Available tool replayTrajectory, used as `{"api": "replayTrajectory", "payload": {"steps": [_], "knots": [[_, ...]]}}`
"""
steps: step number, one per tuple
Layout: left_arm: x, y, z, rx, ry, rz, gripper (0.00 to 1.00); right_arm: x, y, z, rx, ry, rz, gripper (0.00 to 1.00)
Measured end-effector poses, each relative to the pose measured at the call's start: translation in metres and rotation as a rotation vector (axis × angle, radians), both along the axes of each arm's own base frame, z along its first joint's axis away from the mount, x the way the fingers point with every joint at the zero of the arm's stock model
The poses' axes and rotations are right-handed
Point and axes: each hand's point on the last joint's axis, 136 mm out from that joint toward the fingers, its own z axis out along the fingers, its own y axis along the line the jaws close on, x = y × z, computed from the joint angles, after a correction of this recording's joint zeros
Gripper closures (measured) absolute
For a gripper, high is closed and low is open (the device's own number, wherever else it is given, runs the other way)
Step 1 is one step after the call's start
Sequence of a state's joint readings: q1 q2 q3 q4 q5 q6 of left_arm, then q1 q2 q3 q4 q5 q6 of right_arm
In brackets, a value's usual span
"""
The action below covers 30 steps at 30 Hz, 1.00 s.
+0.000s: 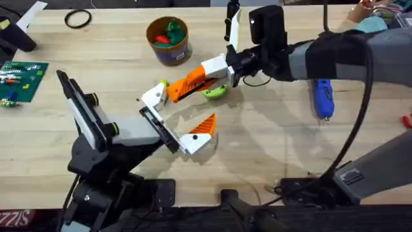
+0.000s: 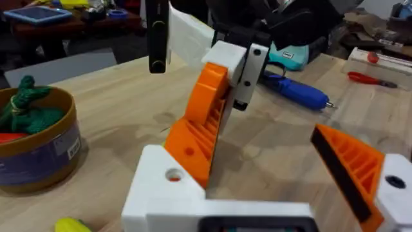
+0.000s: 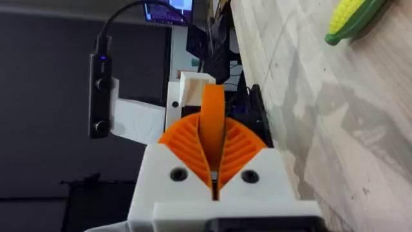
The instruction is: Pick up the gripper from the table and insert it into the empty holder that is missing its gripper. Then pick up a screw, insert it into the mounting hole, and use the screwdriver to tighten it. Finally, clean up the table by picking up the vegetable and placing it into the bucket.
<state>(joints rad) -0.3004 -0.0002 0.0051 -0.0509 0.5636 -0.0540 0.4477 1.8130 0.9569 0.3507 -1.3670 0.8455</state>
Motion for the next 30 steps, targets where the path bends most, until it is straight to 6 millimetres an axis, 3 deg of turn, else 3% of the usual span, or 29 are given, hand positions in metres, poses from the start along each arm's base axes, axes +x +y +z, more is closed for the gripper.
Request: {"api": "replayTrajectory", "payload": {"steps": [30], "knots": [[0.000,0.000,0.000,0.000,0.000,0.000,0.011,-0.002,-0.002,0.021,0.058,0.008,0.051,0.987]]}}
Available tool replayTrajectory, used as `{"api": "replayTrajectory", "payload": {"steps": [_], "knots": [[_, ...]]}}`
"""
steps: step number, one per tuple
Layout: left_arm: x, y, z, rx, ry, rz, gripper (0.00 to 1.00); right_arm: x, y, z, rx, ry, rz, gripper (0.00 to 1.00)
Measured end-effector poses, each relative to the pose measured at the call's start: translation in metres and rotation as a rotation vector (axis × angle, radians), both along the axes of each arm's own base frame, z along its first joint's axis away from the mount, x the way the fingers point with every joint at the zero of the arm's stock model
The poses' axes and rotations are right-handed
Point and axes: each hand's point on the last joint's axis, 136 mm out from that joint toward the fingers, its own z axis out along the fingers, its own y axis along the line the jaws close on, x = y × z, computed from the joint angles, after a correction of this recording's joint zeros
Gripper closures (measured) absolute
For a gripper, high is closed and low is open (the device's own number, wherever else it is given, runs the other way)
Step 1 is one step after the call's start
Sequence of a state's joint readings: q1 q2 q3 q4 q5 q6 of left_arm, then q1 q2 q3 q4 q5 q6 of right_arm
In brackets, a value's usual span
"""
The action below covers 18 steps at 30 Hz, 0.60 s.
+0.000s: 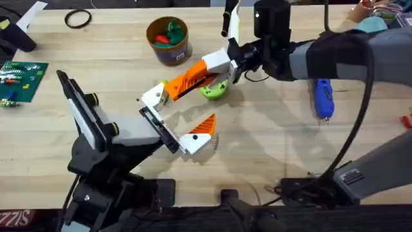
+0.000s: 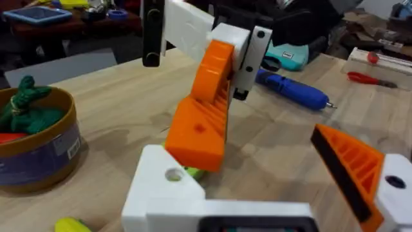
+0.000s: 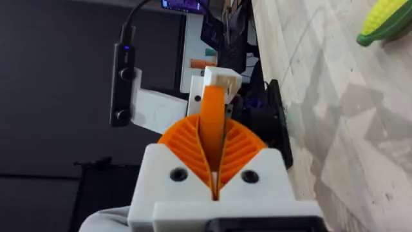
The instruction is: Pick up the gripper from the table and insert it into the empty holder that is missing its gripper. Then pick up a screw, insert it into the mounting hole, and use the screwdriver to tighten it. Finally, clean up the table by picking up the vegetable and placing it into the bucket.
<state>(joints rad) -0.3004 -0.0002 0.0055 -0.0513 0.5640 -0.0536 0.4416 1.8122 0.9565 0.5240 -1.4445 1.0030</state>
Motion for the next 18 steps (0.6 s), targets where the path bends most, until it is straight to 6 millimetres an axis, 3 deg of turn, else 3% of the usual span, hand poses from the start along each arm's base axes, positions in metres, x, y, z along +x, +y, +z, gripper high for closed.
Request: {"api": "replayTrajectory", "payload": {"steps": [18], "knots": [[0.002,0.002,0.000,0.001,0.000,0.014,0.011,-0.004,0.006,-0.011,-0.044,0.040,-0.013,0.987]]}}
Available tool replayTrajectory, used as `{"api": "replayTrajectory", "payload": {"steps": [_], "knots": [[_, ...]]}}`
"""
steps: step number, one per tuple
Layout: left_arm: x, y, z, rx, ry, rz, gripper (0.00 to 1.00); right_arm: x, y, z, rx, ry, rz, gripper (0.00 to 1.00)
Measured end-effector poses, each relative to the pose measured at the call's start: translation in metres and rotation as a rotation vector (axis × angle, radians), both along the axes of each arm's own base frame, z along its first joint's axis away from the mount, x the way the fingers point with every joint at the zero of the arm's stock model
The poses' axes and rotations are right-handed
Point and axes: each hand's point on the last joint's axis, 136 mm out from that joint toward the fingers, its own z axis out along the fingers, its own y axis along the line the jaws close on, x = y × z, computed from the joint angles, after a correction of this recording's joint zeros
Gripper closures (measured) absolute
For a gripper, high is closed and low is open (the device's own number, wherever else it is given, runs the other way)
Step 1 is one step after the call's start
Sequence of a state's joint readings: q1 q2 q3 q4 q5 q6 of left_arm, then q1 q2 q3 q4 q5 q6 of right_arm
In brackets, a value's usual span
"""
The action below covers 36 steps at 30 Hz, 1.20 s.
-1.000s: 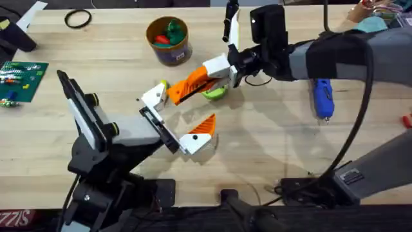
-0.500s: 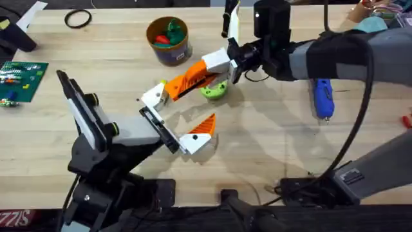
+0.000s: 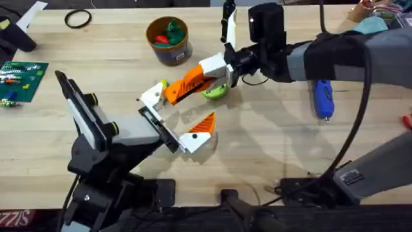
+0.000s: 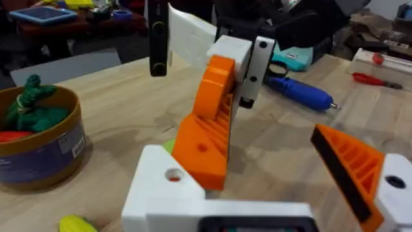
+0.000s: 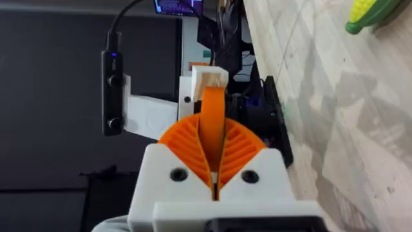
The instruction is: Pick up the gripper from the table and insert it into the empty holder that is missing its gripper. Then pick up a screw, insert it into the mounting hole, and use the screwdriver to tighten it. Finally, clean up the table by picking up the vegetable and placing it into the bucket.
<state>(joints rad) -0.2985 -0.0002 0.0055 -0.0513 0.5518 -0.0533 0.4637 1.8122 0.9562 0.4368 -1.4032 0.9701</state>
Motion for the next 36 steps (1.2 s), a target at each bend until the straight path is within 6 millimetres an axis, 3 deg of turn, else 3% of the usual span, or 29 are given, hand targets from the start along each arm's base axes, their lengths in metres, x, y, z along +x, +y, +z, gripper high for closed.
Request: {"api": "replayTrajectory", "payload": {"steps": [12,36], "knots": [[0.001,0.001,0.001,0.007,-0.016,0.004,0.011,0.003,0.003,0.009,0.037,-0.069,-0.003,0.987],[-0.001,0.000,-0.001,-0.023,0.034,-0.004,0.011,-0.004,0.016,-0.013,-0.003,-0.009,0.022,0.987]]}}
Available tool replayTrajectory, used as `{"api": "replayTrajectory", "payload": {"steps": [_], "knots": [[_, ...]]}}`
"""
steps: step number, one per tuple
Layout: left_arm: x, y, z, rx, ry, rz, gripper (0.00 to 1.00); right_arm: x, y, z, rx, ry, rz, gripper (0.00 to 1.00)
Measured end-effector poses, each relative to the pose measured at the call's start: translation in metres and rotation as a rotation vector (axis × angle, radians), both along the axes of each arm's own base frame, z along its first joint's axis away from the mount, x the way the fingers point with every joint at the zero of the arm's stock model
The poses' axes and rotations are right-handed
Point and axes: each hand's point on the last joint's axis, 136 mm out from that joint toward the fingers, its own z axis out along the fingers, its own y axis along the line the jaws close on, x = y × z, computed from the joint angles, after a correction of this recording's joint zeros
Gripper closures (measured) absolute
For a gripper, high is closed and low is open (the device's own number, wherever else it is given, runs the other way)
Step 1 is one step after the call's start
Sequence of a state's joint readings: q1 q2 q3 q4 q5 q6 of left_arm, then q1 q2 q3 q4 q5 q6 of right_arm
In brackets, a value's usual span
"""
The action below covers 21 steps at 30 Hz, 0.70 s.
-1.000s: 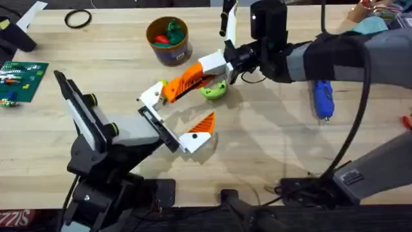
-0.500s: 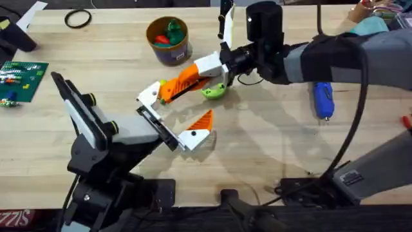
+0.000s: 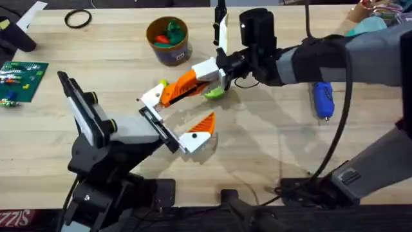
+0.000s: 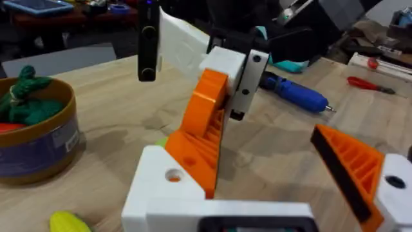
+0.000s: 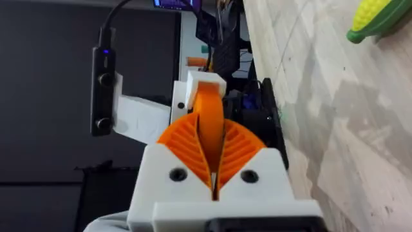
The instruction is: Pick up the gripper from the table and insert it into the empty holder that is missing its gripper. Then pick up a screw, insert it into the mounting hole, and use the screwdriver to tighten it. Finally, clean up the table by picking up the vegetable and placing it into the bucket.
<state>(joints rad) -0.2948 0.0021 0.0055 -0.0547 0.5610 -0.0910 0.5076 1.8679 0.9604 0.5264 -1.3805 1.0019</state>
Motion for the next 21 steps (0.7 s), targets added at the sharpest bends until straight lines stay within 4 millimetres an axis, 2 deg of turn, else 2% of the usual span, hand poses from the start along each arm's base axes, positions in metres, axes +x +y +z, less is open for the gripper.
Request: {"api": "replayTrajectory", "payload": {"steps": [8,12,21], "knots": [[-0.005,-0.004,0.000,-0.002,0.003,-0.037,0.011,-0.003,0.003,0.000,-0.002,0.001,0.007,0.987],[-0.010,-0.008,0.000,-0.005,0.004,-0.077,0.011,-0.012,0.013,0.001,-0.002,-0.007,0.029,0.987],[-0.009,-0.007,0.000,-0.005,0.007,-0.067,0.011,-0.010,0.018,0.001,-0.007,-0.017,0.009,0.987]]}}
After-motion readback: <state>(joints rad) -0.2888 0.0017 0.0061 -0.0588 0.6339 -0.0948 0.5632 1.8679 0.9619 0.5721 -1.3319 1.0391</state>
